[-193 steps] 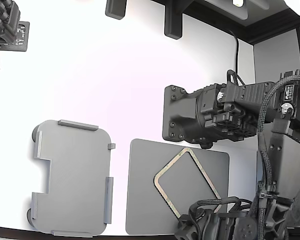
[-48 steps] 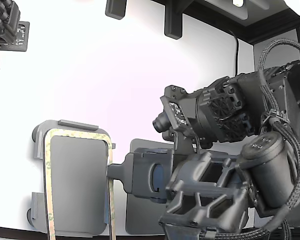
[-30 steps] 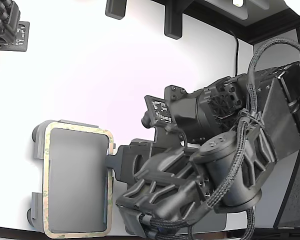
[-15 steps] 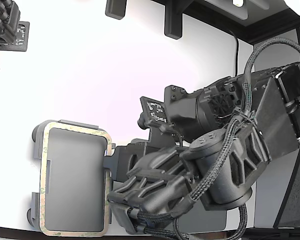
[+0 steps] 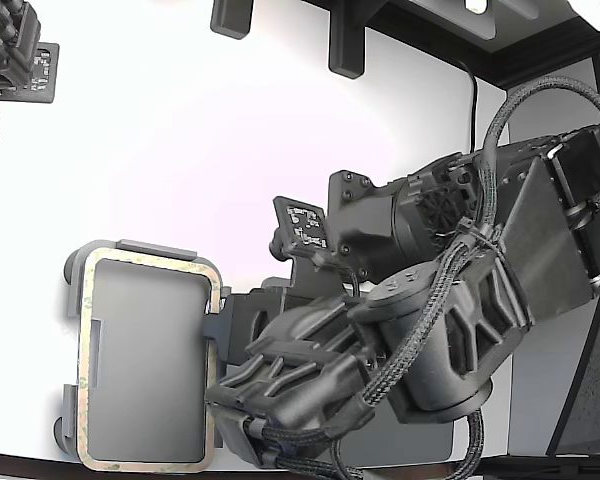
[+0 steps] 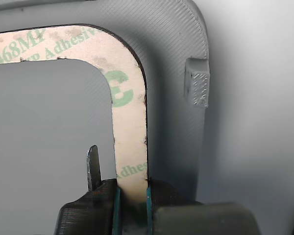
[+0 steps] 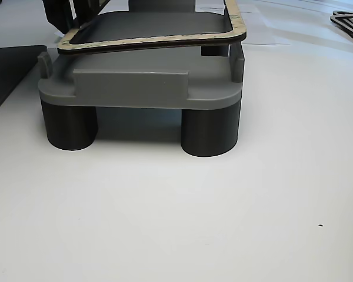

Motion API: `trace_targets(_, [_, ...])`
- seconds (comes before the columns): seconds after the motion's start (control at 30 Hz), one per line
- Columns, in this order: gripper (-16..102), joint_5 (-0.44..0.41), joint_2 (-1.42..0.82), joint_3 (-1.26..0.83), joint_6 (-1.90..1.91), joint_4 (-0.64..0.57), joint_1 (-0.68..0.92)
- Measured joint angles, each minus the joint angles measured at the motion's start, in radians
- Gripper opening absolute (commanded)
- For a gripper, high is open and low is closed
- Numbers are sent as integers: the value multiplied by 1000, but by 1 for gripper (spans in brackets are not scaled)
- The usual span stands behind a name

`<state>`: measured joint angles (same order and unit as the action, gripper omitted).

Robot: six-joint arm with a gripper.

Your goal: Move top rectangular frame to the holder.

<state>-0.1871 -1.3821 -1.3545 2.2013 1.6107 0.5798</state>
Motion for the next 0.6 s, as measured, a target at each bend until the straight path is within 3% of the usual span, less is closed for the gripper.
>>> trace_targets(0.6, [-12, 0, -14, -38, 2, -8, -6])
